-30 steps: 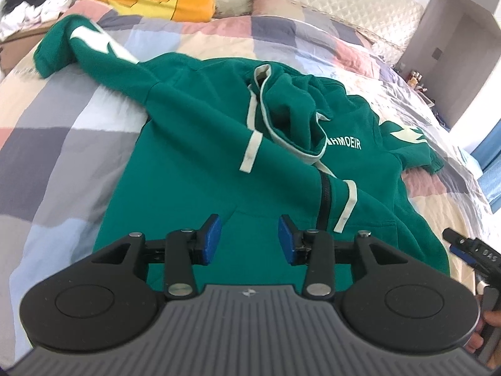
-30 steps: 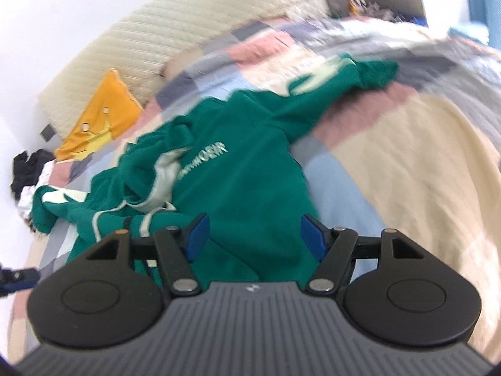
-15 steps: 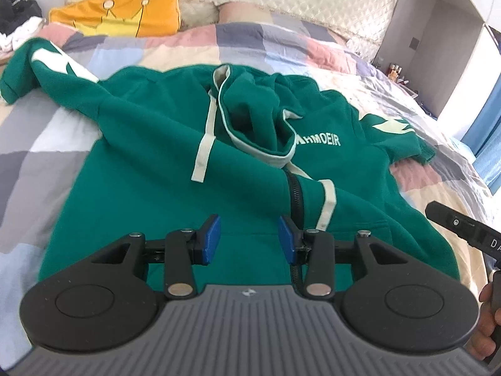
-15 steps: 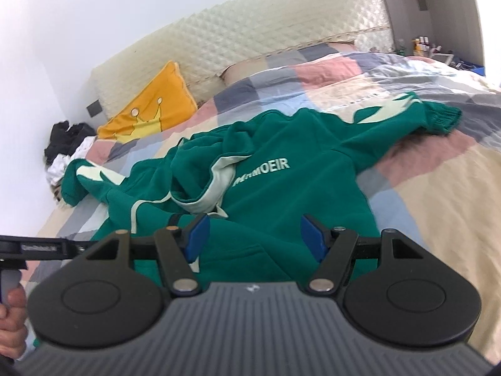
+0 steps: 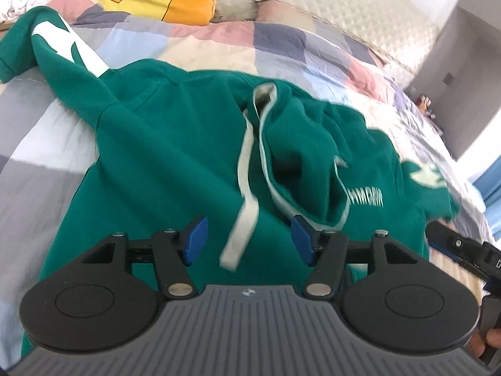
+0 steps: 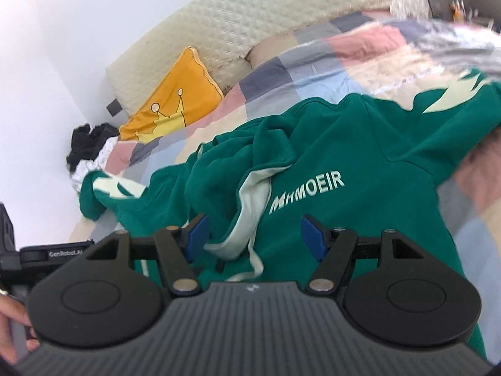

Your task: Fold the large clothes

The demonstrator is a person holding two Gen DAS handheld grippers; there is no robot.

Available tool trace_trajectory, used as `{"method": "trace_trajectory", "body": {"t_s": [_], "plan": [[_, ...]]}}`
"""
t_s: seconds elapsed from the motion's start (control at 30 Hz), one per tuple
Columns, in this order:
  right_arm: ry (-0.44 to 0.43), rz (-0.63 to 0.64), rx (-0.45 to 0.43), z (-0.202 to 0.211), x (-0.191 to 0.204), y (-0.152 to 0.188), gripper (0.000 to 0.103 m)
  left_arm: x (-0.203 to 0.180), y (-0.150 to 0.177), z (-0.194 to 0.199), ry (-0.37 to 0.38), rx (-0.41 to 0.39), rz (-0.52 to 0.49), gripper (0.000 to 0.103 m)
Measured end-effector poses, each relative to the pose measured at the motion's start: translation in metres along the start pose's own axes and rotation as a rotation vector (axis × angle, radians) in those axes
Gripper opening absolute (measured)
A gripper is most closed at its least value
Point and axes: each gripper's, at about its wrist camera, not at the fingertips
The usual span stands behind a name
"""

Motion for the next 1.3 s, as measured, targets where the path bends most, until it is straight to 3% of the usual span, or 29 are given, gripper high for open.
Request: {"method": "trace_trajectory", "body": {"t_s": [0.23, 0.47, 0.7, 0.9, 0.93, 0.97, 1.0, 1.03, 1.07, 1.13, 1.17, 1.2, 1.3], "plan": [[-0.077, -0.211, 0.037, -0.057, -0.057, -0.033, 0.068, 0.011, -0.071, -0.058, 0.043, -0.029, 0.111, 0.067], [-0.175, -0.366, 0.069, -0.131, -0.086, -0.047, 0.078, 0.022, -0.119, -0.147, 0.177, 0.076, 0.287, 0.068], [-0.157, -0.282, 0.089, -0.209, -0.092, -0.082, 0.078, 0.022, -0.155, -0.227, 0.205, 0.094, 0.390, 0.073], [-0.126, -0.294, 0.126, -0.269, -0.102, -0.100, 0.079, 0.020, -0.183, -0.272, 0.219, 0.119, 0.351, 0.073], [-0.128, -0.298, 0.133, -0.276, -0.103, -0.102, 0.079, 0.018, -0.187, -0.278, 0.215, 0.127, 0.336, 0.071], [-0.121, -0.288, 0.151, -0.283, -0.104, -0.106, 0.078, 0.015, -0.192, -0.282, 0.201, 0.128, 0.310, 0.062], [-0.099, -0.269, 0.178, -0.288, -0.103, -0.110, 0.075, 0.013, -0.196, -0.288, 0.177, 0.129, 0.281, 0.054], [-0.067, -0.250, 0.210, -0.293, -0.103, -0.114, 0.064, 0.011, -0.201, -0.292, 0.142, 0.136, 0.254, 0.032], [-0.042, -0.238, 0.234, -0.296, -0.103, -0.117, 0.057, 0.012, -0.205, -0.296, 0.112, 0.147, 0.240, 0.023], [-0.012, -0.212, 0.268, -0.297, -0.102, -0.124, 0.027, 0.016, -0.215, -0.298, 0.121, 0.173, 0.238, 0.014], [-0.021, -0.210, 0.276, -0.292, -0.103, -0.127, 0.019, 0.018, -0.220, -0.294, 0.134, 0.168, 0.231, 0.012], [-0.040, -0.216, 0.264, -0.285, -0.106, -0.129, 0.013, 0.020, -0.225, -0.289, 0.159, 0.163, 0.227, 0.011], [-0.075, -0.226, 0.229, -0.261, -0.111, -0.140, 0.012, 0.034, -0.236, -0.266, 0.250, 0.158, 0.263, 0.010]]}}
Point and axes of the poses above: each gripper's, at about its wrist camera, not at the fingertips, and z roughly against the way its jaws point, x to its left, y to its underside, and after that the axes turned 12 degrees about z, right-handed
